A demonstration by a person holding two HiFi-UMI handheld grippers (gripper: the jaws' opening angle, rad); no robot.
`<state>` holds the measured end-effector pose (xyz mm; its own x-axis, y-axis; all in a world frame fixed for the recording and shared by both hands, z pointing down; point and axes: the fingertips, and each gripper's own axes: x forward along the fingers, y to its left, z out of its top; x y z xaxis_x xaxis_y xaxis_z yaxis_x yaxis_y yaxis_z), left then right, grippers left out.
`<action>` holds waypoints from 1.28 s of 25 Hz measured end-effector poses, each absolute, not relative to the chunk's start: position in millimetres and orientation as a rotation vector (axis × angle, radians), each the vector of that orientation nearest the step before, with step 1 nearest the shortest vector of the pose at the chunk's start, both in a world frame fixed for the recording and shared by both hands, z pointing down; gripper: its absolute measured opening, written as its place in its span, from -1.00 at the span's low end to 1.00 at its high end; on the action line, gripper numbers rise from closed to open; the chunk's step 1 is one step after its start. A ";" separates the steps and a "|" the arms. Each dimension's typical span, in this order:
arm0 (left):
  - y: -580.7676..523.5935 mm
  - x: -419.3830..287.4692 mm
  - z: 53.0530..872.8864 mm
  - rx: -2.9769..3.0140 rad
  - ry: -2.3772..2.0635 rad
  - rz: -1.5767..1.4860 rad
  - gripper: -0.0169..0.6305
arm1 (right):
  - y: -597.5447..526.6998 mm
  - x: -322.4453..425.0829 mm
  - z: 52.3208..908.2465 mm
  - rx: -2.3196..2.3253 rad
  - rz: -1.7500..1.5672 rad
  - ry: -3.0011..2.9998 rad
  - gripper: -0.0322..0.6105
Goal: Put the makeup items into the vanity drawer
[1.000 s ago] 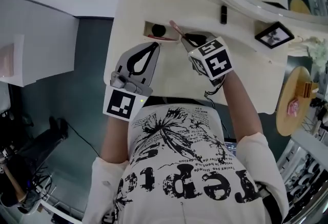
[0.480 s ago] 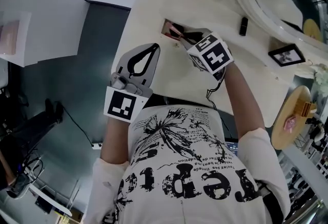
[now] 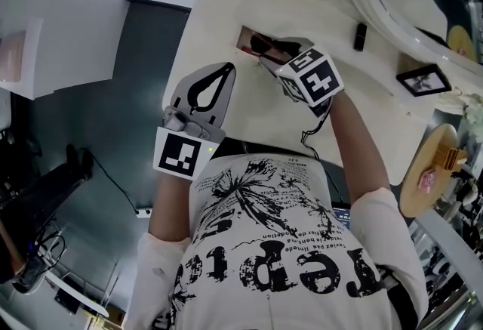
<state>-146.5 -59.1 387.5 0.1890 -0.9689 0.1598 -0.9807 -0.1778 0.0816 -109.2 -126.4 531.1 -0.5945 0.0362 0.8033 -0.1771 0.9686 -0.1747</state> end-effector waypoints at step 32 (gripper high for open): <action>-81.7 -71.0 288.9 2.770 -1.609 0.070 -0.91 | -131.1 12.9 326.0 0.937 0.002 -2.697 -0.85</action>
